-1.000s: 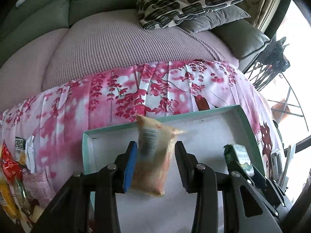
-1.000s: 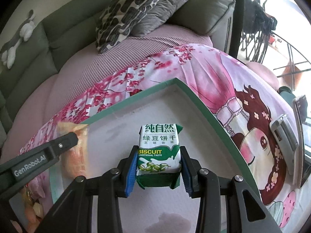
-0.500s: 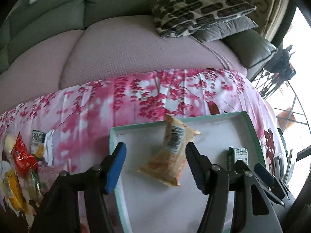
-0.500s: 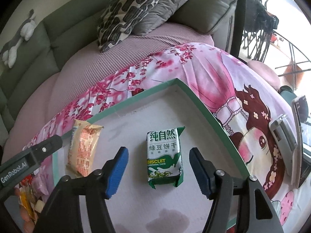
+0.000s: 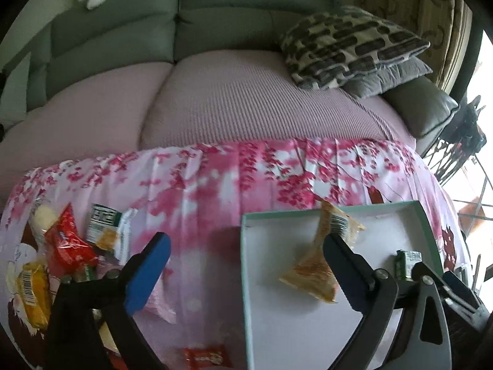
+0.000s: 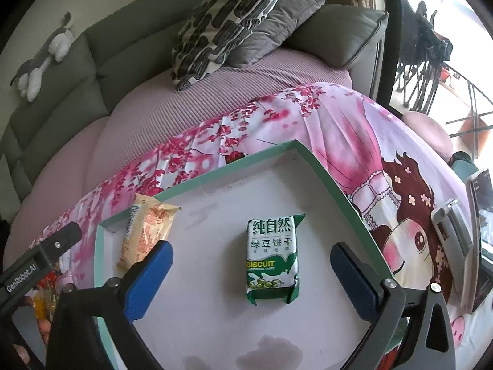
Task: Organize snacks
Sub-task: 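Move both tools back over the snack pile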
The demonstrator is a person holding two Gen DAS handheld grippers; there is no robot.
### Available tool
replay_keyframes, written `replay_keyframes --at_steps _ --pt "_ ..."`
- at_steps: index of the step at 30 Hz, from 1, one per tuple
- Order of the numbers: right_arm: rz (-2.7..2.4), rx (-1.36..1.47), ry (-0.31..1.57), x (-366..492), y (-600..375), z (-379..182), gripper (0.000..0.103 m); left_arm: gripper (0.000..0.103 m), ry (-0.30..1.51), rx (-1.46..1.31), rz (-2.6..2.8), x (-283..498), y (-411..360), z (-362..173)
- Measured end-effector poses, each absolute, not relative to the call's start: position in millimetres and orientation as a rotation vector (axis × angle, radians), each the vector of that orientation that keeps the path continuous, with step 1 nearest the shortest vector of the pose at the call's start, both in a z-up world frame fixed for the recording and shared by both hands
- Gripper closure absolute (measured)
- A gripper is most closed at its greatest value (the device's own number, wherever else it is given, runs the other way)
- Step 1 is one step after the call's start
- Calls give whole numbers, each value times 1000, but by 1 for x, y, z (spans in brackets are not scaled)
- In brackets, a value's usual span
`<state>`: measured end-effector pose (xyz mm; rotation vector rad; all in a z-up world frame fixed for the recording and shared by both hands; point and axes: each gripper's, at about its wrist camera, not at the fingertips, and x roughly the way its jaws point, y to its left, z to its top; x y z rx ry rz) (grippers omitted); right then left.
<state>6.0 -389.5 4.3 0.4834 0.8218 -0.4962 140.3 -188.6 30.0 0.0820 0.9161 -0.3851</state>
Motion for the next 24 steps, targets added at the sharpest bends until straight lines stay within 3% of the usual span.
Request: replay_keyframes --at_steps 24 --pt "-288 291 812 27 -286 29 0 4 823 -11 -146 79 -36 48"
